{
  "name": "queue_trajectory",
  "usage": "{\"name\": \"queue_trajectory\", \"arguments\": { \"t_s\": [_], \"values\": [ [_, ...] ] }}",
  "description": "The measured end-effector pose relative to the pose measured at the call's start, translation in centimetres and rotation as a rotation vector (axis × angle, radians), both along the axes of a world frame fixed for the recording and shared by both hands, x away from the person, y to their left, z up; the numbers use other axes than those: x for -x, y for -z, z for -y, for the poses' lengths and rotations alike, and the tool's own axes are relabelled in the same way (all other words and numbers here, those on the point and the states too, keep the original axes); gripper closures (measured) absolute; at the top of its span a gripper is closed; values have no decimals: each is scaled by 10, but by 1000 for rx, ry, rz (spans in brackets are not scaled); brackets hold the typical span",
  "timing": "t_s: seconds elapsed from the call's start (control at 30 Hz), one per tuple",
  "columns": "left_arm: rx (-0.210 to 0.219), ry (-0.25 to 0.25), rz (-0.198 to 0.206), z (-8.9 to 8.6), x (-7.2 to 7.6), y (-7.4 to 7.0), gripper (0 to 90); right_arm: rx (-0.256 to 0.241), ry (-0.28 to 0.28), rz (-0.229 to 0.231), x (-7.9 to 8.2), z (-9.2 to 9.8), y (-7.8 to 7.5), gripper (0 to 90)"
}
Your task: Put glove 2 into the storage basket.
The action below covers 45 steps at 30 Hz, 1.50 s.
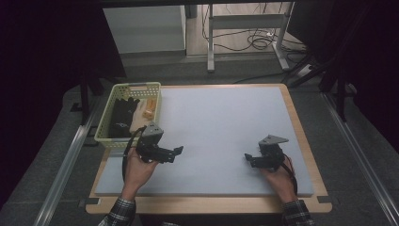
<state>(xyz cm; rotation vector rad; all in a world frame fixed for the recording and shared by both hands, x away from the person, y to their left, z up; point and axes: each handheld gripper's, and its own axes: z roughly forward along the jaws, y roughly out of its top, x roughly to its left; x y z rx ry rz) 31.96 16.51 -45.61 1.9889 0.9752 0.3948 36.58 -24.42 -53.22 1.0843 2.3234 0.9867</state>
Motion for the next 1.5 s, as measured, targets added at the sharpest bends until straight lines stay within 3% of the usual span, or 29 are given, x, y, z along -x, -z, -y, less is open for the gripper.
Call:
{"name": "queue_trajectory", "arguments": {
  "t_s": [0.53,1.03,1.5],
  "values": [
    [1,46,6,20,11,23,2,0,0,0,0,0,0,227],
    [-8,63,-27,26,19,57,2,0,0,1,0,0,0,227],
    [-75,63,-65,25,23,85,1,0,0,1,0,0,0,227]
  ]
}}
